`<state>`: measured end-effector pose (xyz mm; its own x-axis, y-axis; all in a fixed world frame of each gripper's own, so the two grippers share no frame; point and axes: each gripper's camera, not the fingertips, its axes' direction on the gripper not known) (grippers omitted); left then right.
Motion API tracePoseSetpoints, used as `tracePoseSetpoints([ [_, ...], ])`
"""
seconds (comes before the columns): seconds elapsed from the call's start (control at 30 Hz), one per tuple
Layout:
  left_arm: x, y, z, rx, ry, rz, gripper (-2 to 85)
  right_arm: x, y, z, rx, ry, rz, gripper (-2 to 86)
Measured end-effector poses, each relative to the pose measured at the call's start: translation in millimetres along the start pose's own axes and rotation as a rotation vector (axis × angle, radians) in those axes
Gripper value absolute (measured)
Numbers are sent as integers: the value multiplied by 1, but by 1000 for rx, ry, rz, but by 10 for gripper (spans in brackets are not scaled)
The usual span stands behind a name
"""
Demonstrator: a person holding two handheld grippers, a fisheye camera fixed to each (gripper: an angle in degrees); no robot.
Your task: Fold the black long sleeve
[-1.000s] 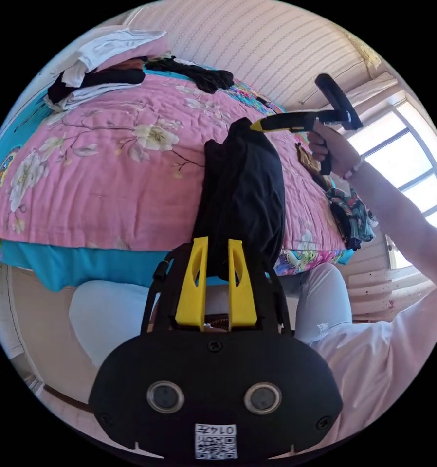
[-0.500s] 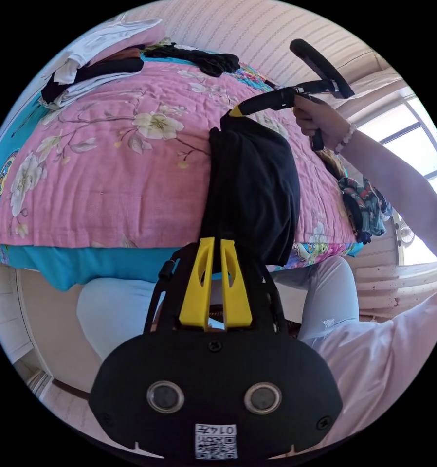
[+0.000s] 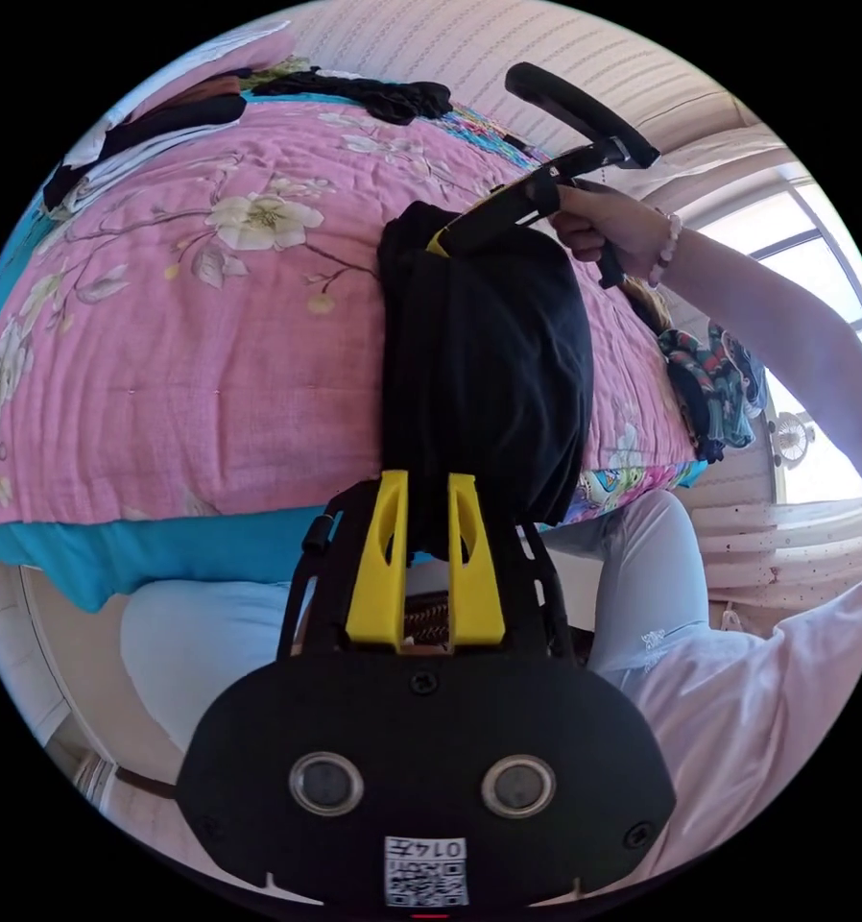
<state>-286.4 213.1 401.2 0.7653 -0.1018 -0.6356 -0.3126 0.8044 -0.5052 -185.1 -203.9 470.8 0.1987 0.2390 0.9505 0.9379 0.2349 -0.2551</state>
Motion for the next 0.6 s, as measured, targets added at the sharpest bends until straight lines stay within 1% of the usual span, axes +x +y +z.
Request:
tracePoseSetpoints([
  [0.1, 14, 1, -7, 8, -30, 27, 28, -17, 22, -10, 42, 37, -41, 87],
  [0.17, 28, 5, -18, 26, -55, 61, 15, -23, 45, -25, 115, -1, -33, 61],
  [0.2, 32, 6, -21, 30, -56, 68, 12, -25, 53, -30, 142, -22, -29, 59],
  [0.27, 45, 12, -37, 60, -45, 97, 5, -31, 88, -49, 268, -94, -20, 54],
  [0.33, 58, 17, -52, 95, -30, 131, 3, -38, 120, -63, 360, -118, -13, 52],
  [0.5, 97, 16, -96, 188, -83, 253, -1, -66, 213, -93, 586, -100, 62, 50],
  [0.57, 114, 3, -114, 231, -87, 300, -2, -74, 255, -104, 690, -96, 125, 49],
  [0.6, 119, -3, -117, 240, -90, 312, -2, -75, 264, -106, 712, -91, 140, 49],
])
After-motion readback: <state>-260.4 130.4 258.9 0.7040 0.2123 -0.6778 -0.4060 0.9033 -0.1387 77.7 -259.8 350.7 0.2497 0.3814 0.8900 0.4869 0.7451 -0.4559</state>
